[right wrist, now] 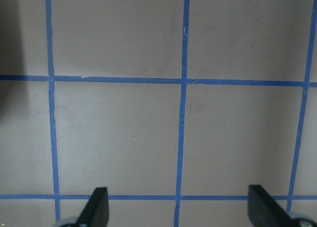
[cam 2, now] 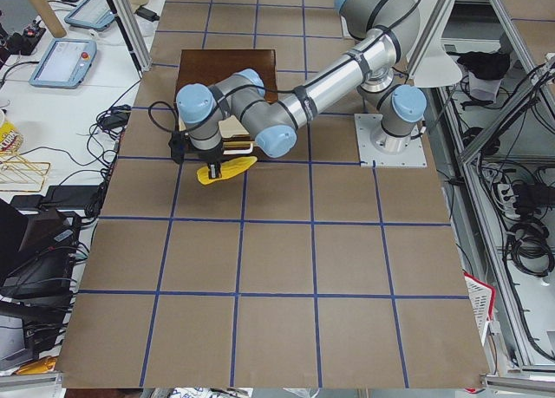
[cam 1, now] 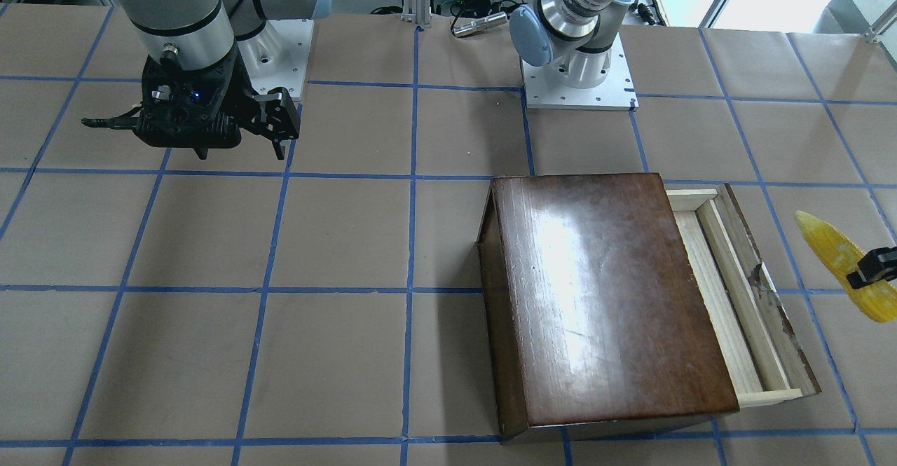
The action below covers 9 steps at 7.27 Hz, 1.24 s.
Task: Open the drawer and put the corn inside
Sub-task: 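Carry the corn over the open drawer and lower it inside with the left gripper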
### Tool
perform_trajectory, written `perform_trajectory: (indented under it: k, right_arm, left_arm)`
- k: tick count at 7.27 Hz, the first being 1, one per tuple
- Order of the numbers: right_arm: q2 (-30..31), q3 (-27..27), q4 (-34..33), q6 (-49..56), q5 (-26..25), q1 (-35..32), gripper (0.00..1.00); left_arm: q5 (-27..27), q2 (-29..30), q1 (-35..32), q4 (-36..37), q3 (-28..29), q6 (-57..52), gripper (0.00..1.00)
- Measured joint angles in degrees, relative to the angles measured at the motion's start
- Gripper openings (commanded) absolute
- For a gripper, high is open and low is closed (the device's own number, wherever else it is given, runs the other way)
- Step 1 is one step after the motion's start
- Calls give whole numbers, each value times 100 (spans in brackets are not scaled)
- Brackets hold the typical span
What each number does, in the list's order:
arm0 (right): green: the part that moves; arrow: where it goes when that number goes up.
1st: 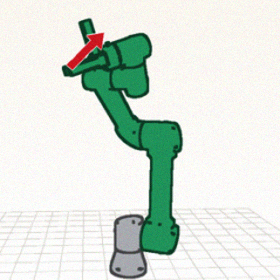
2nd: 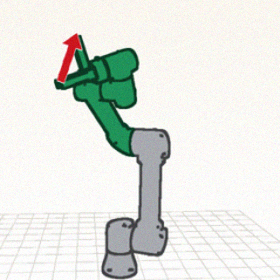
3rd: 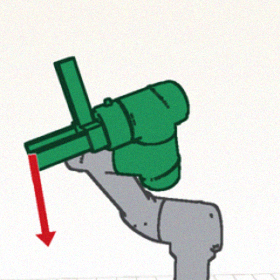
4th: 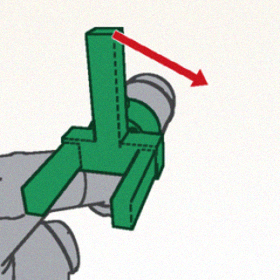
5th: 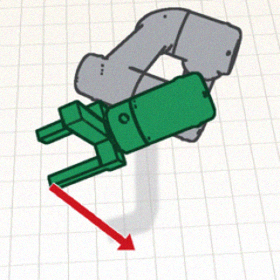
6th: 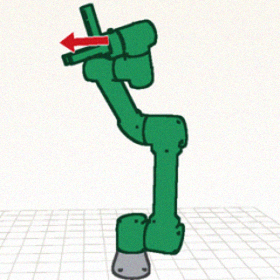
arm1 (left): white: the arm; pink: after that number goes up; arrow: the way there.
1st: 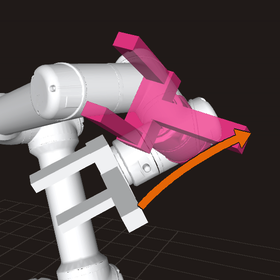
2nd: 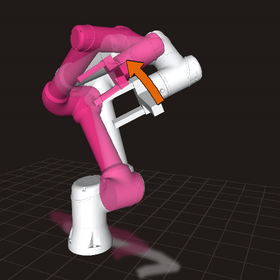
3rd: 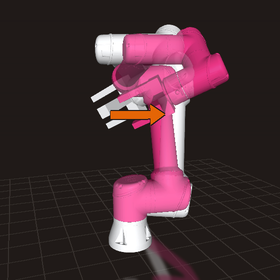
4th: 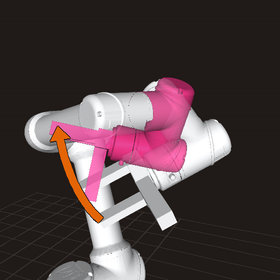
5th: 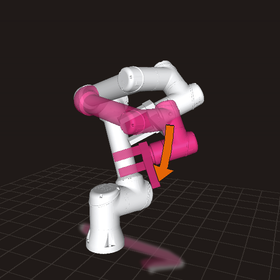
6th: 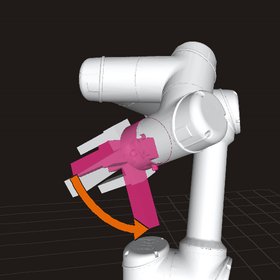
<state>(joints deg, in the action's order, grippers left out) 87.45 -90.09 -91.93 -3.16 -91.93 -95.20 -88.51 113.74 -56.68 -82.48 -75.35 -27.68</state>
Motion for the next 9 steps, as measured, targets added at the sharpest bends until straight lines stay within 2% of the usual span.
perform_trajectory:
  k: [2,4,8,9]
  right_arm:
    - [0,0,0,0,0,2,100]
    - [0,0,0,0,0,2,100]
    - [0,0,0,0,0,2,100]
    - [0,0,0,0,0,2,100]
  left_arm:
    - [3,-278,-679,-428,127,-7,0]
    - [17,-301,-1185,-495,73,-177,0]
    - [9,-197,-1357,-303,-323,-812,0]
    - [8,-190,-1358,-177,-437,-814,27]
